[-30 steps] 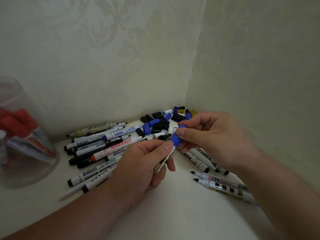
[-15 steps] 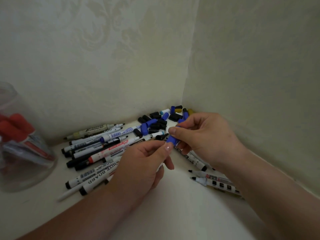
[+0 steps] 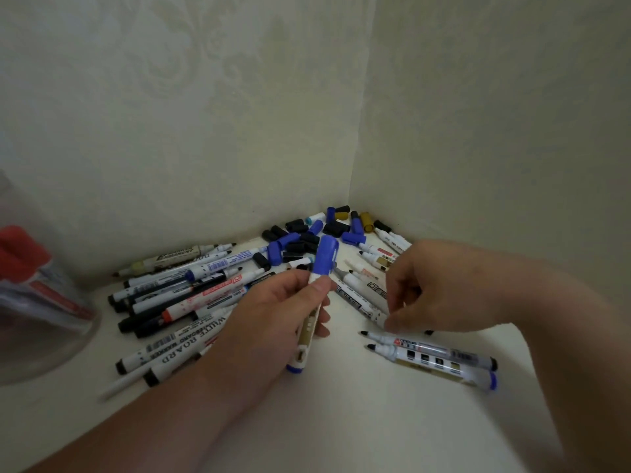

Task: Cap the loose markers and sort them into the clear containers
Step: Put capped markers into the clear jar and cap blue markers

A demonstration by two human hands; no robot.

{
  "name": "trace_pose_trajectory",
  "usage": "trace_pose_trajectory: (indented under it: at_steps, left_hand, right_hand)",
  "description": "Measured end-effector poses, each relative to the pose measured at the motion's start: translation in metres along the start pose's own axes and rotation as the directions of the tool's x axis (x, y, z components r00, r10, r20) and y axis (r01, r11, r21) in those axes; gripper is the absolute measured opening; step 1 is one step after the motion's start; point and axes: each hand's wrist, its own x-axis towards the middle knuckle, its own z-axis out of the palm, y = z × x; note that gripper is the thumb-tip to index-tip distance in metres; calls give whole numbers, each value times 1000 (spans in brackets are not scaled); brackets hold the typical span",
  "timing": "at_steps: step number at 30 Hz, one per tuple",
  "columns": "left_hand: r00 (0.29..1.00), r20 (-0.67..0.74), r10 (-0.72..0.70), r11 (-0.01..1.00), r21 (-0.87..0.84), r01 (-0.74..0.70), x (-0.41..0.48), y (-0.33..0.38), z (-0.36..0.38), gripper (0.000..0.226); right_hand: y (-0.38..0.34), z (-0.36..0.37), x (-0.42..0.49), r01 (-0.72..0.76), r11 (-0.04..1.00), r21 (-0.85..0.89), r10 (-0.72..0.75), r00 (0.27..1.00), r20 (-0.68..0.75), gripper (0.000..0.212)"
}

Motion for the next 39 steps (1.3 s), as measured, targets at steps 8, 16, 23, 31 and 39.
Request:
trace_pose_trajectory:
  at_steps: [8,16,23,31,39]
  left_hand:
    - [995,-27,94,982,166,-88,-4,6,-2,17]
    - [964,195,-183,843,-474,256,-2,1,7,27]
    - [928,265,-261,778,-511,365,3,0,6,29]
    - [941,300,-159,850,-443,285,1,3,7,48]
    - [978,146,-151,874,-443,201,4,0,6,30]
  right_hand:
    - [-9,13,-2,6,969,-247,44,979,197,37]
    - [1,1,10,133,872,471,-139,990,-22,26]
    - [-6,23,30,139,494,858,-192,980,-48,27]
    - [-18,27,31,74,574,816,-28,997,-70,26]
    - [-15,18,28,62,599,798,5,997,-81,45]
